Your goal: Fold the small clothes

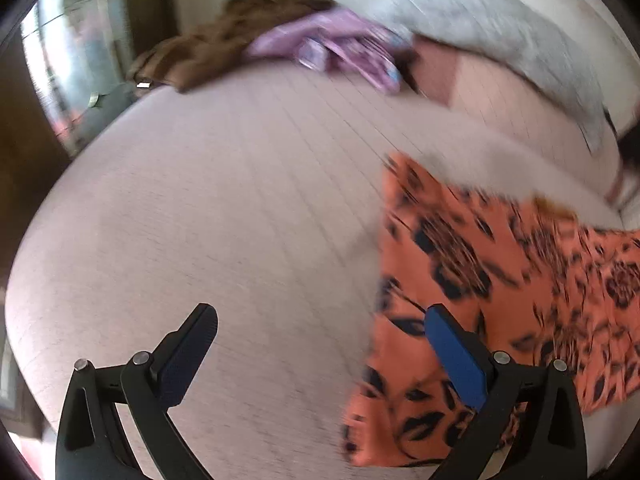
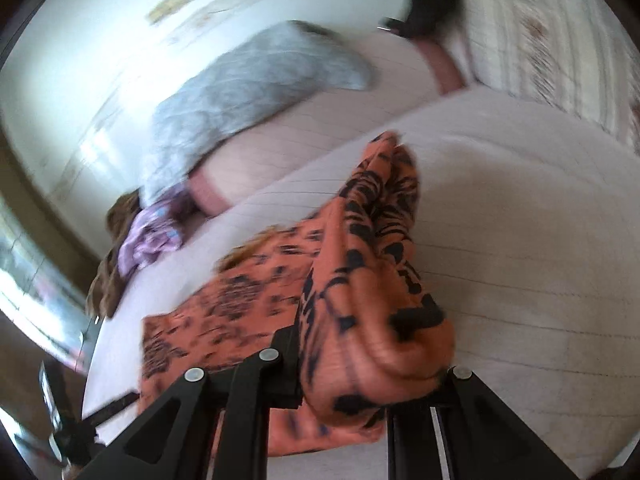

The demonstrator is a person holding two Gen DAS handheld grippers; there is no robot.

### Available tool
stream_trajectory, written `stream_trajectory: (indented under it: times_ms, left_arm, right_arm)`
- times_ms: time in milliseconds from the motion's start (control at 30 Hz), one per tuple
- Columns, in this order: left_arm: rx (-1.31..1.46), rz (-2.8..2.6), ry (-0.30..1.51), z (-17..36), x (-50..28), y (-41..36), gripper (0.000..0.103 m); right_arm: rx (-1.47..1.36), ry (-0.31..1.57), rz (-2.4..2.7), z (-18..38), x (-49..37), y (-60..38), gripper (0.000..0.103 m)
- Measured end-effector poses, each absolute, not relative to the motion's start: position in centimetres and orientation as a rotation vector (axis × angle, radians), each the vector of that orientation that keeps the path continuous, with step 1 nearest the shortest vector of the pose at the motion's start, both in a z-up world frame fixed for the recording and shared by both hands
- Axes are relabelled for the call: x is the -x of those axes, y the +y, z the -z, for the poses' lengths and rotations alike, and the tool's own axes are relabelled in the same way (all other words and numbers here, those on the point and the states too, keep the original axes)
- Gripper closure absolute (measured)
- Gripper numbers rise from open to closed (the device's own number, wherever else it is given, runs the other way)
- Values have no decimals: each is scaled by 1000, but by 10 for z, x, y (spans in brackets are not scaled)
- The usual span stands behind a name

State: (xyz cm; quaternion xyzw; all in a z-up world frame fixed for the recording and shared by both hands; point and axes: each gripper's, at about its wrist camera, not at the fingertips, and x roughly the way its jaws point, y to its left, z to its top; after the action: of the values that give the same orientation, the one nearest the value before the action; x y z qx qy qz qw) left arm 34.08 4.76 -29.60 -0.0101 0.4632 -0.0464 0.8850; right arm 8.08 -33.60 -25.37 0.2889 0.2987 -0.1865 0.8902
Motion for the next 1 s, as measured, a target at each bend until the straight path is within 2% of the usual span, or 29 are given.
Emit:
stream_trajectory:
  times_ms: [167, 267, 333, 400, 467, 500, 567, 633, 800, 833, 900, 967, 1000]
  left_arm:
    - [60, -38, 953, 291, -348, 90, 0]
    - [81, -104, 950, 291, -352, 115, 0]
    - [94, -141, 939, 289, -352, 128, 0]
    - [99, -155, 935, 291, -356, 135, 0]
    - [96, -166, 930, 292, -355, 143, 0]
    - [92, -167, 930, 293, -353, 144, 0]
    - [85, -148, 926, 292, -352, 143, 0]
    - [97, -109, 913, 289, -349, 137, 0]
    - [153, 148, 876, 276, -334, 97, 0]
    - [170, 250, 902, 277, -331, 83, 0]
    - [195, 388, 950, 280, -324, 60, 0]
    - [169, 432, 975, 284, -318, 43, 0]
    - [143, 430, 987, 287, -317, 36, 0]
  right_arm:
    - [-527, 616, 237, 216, -115, -270, 86]
    - [-580, 676, 126, 217, -143, -234, 85]
    - [-604, 749, 67, 229, -160, -210, 80]
    - [-637, 850, 5, 253, -180, -185, 67]
    - [-694, 912, -109, 277, -191, -165, 35]
    - [-737, 930, -176, 286, -194, -158, 33]
    - [-833, 956, -297, 300, -195, -150, 33]
    - [-812, 936, -301, 297, -188, -151, 33]
    - [-706, 771, -247, 264, -148, -195, 36]
    - [-680, 748, -189, 258, -140, -209, 44]
    - [-643, 745, -68, 254, -133, -231, 49]
    - [-645, 748, 22, 259, -129, -255, 59]
    - [-654, 756, 56, 265, -128, -265, 61]
